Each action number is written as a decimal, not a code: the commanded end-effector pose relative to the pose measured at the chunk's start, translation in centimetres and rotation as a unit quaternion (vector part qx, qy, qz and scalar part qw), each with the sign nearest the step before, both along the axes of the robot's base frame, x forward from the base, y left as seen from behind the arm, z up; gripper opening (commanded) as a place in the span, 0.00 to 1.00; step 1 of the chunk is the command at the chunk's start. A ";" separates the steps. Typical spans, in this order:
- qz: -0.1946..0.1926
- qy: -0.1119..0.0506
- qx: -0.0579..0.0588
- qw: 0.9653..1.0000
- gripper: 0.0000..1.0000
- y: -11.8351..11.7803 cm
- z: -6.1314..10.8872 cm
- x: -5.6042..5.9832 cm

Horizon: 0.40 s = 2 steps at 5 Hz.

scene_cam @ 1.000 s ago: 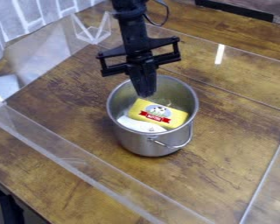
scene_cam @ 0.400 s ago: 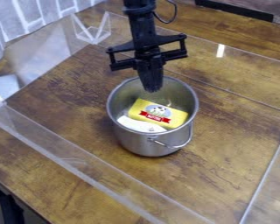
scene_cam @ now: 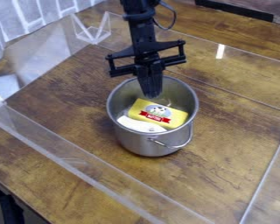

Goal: Move the yellow butter to the left side of the table

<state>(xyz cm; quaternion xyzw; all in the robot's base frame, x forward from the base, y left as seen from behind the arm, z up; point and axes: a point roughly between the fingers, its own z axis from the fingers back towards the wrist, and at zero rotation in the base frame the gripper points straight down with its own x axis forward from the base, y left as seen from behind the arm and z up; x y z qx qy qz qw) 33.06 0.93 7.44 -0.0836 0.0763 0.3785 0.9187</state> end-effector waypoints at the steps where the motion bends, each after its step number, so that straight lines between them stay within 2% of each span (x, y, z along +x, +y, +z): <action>1: 0.004 -0.039 0.001 0.999 0.00 -0.1 2.1 1.1; 2: 0.002 -0.035 -0.003 0.999 0.00 -0.4 1.6 1.9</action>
